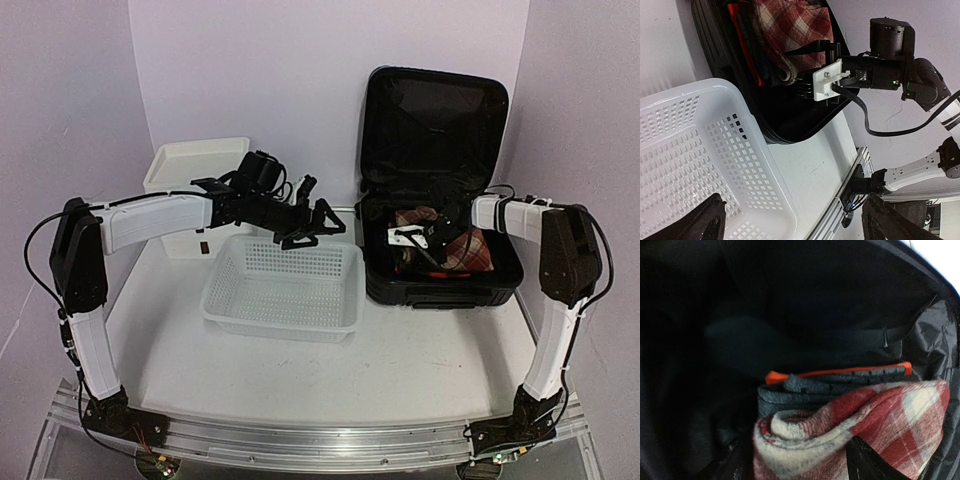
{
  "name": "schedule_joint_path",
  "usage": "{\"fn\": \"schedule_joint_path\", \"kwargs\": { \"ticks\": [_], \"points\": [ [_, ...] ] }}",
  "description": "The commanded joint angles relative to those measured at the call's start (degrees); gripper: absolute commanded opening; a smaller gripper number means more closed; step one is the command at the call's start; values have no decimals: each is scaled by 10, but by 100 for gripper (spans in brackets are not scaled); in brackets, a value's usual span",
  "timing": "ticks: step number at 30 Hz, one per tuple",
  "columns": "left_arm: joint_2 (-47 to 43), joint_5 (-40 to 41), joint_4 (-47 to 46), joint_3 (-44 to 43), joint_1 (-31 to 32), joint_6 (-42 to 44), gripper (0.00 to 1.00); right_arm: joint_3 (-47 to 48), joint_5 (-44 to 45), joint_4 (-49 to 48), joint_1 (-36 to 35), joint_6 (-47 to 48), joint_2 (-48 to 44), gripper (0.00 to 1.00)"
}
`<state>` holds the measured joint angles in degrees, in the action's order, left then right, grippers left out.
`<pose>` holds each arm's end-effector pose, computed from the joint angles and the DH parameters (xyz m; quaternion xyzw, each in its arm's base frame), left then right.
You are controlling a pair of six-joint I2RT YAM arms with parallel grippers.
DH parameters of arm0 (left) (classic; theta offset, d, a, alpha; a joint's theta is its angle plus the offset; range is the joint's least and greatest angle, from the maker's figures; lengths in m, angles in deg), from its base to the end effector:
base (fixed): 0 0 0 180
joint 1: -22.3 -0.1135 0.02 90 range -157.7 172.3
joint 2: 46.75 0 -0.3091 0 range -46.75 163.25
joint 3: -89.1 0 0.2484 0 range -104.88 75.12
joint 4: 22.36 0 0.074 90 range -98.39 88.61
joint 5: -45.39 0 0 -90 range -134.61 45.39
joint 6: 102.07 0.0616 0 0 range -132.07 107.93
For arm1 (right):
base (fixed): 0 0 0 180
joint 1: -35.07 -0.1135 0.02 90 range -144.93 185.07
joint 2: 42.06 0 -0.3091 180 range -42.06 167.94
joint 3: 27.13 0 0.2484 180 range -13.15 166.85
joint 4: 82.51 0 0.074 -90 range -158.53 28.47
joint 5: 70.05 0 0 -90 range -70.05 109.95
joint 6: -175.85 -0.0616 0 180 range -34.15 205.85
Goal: Open, take out, and arrange the luggage
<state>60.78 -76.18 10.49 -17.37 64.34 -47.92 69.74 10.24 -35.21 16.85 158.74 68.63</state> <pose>0.3248 -0.3363 0.3331 0.1736 0.8412 -0.4711 0.2010 0.4104 0.1460 0.2254 -0.7037 0.6606 -0.0413 0.2584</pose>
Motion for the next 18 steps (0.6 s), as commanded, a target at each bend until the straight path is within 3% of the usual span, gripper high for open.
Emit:
{"fn": "schedule_joint_path", "kwargs": {
  "ticks": [1,11,18],
  "points": [
    [-30,-10,-30,-5,-2,-6,94,-24,39,-94,-6,6,11,70],
    [-30,-8,-30,-6,-4,-11,94,-12,73,-159,-8,-38,21,62],
    [-34,-9,-30,-2,-6,-10,94,53,38,-46,4,-63,31,36]
  ]
}}
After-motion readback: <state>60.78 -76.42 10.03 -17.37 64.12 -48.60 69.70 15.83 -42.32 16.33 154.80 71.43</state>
